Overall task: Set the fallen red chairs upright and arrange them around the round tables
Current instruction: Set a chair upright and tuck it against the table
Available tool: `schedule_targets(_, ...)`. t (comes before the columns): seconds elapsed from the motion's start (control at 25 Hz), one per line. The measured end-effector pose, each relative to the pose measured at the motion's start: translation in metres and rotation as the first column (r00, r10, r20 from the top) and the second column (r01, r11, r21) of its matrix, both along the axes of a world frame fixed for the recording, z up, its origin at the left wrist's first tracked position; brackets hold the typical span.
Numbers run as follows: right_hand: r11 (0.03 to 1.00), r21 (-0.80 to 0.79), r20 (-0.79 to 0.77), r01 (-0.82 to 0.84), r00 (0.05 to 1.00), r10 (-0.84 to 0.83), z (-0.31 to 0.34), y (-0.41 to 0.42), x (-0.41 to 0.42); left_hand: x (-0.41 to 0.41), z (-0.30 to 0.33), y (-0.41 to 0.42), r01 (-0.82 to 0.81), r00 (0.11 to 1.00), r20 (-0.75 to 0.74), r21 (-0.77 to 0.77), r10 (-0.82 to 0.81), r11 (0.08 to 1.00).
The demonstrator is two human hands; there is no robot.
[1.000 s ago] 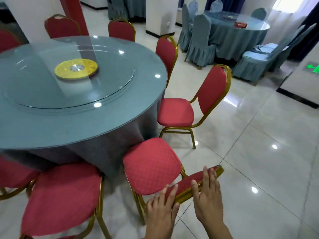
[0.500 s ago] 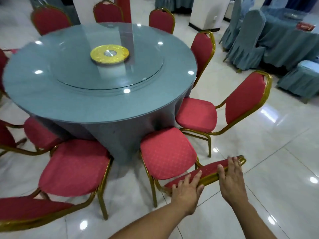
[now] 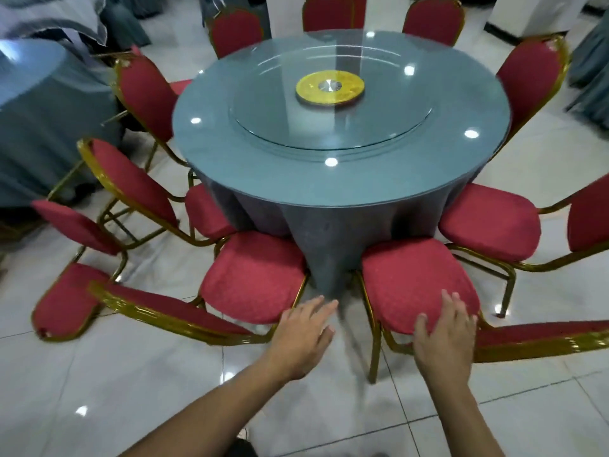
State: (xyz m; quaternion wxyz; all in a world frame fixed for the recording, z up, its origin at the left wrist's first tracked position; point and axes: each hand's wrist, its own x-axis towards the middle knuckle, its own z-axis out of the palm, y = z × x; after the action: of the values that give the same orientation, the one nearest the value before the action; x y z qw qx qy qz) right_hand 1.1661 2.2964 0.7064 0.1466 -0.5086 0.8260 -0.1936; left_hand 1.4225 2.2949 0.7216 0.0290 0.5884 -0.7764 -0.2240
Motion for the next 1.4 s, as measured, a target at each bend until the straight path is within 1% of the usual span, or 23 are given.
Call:
schedule_targets(0.08,0.988,0.007,0.136,-0.153,0.979,0.15,0.0,0.005,0.084,0.071,-0.003,-0.007,-0.043,0.999,0.015,-0.069,0.044,0.997)
schedule_targets(0.12,0.967,0.005,0.208,-0.253,0.947,0.247,-0.003,0.011,0.128,0.109,-0.006,-0.011,-0.057,0.998,0.034,-0.102,0.061,0.993)
schedule_targets(0.2,0.878,0.012,0.325,-0.478,0.833,0.448,-0.007,0.026,0.218,0.188,-0.011,-0.017,-0.094,0.99,0.089,-0.153,0.108,0.984)
schedule_targets(0.24,0.832,0.008,0.364,-0.555,0.776,0.514,-0.009,0.033,0.258,0.226,-0.013,-0.015,-0.119,0.984,0.112,-0.167,0.139,0.979)
schedule_targets(0.32,0.773,0.015,0.404,-0.634,0.711,0.575,-0.012,0.039,0.33,0.305,-0.015,-0.01,-0.169,0.968,0.145,-0.218,0.203,0.961)
schedule_targets(0.36,0.756,0.039,0.4,-0.654,0.703,0.588,-0.014,0.041,0.355,0.338,-0.015,-0.004,-0.191,0.961,0.15,-0.252,0.233,0.949)
schedule_targets(0.4,0.75,0.064,0.368,-0.659,0.714,0.596,-0.016,0.042,0.378,0.37,-0.015,0.002,-0.219,0.954,0.14,-0.275,0.265,0.936)
schedule_targets(0.44,0.763,0.073,0.309,-0.642,0.742,0.594,-0.017,0.041,0.394,0.395,-0.015,0.005,-0.249,0.95,0.118,-0.273,0.289,0.929)
schedule_targets(0.52,0.804,0.078,0.145,-0.59,0.804,0.576,-0.02,0.034,0.416,0.433,-0.015,0.004,-0.298,0.95,0.038,-0.199,0.311,0.934)
schedule_targets(0.56,0.809,0.104,0.063,-0.578,0.816,0.575,-0.021,0.03,0.42,0.444,-0.019,0.0,-0.311,0.949,-0.003,-0.146,0.314,0.939)
schedule_targets(0.64,0.792,0.161,-0.047,-0.589,0.797,0.602,-0.021,0.03,0.422,0.455,-0.025,-0.005,-0.33,0.943,-0.056,-0.059,0.327,0.942)
schedule_targets(0.68,0.775,0.168,-0.07,-0.609,0.777,0.625,-0.021,0.035,0.421,0.459,-0.03,-0.004,-0.34,0.939,-0.063,-0.022,0.338,0.94)
schedule_targets(0.72,0.76,0.169,-0.068,-0.628,0.762,0.644,-0.025,0.047,0.42,0.461,-0.036,0.001,-0.346,0.936,-0.062,0.001,0.346,0.938)
schedule_targets(0.8,0.753,0.163,-0.041,-0.638,0.758,0.651,-0.034,0.077,0.418,0.461,-0.049,0.013,-0.359,0.932,-0.066,-0.012,0.358,0.933)
schedule_targets(0.92,0.797,0.142,-0.063,-0.587,0.798,0.599,-0.035,0.099,0.408,0.447,-0.056,0.015,-0.353,0.931,-0.113,-0.029,0.348,0.935)
schedule_targets(1.04,0.876,0.079,-0.073,-0.476,0.873,0.482,-0.026,0.097,0.393,0.416,-0.046,-0.008,-0.305,0.948,-0.098,-0.01,0.302,0.952)
schedule_targets(1.12,0.942,0.01,-0.023,-0.337,0.941,0.337,-0.026,0.1,0.388,0.388,-0.04,-0.012,-0.329,0.939,-0.113,-0.031,0.324,0.944)
schedule_targets(1.16,0.966,0.002,0.024,-0.257,0.966,0.257,-0.027,0.101,0.39,0.375,-0.038,-0.01,-0.344,0.932,-0.136,-0.05,0.335,0.938)
schedule_targets(1.24,0.991,0.019,0.131,-0.136,0.983,0.132,-0.029,0.092,0.393,0.353,-0.035,-0.009,-0.369,0.921,-0.163,-0.065,0.355,0.927)
schedule_targets(1.32,0.995,-0.02,0.181,-0.099,0.978,0.101,-0.037,0.073,0.386,0.338,-0.037,-0.015,-0.397,0.91,-0.154,-0.059,0.385,0.916)
schedule_targets(1.4,0.992,-0.075,0.205,-0.101,0.972,0.115,-0.041,0.051,0.365,0.322,-0.036,-0.028,-0.415,0.902,-0.151,-0.048,0.404,0.909)
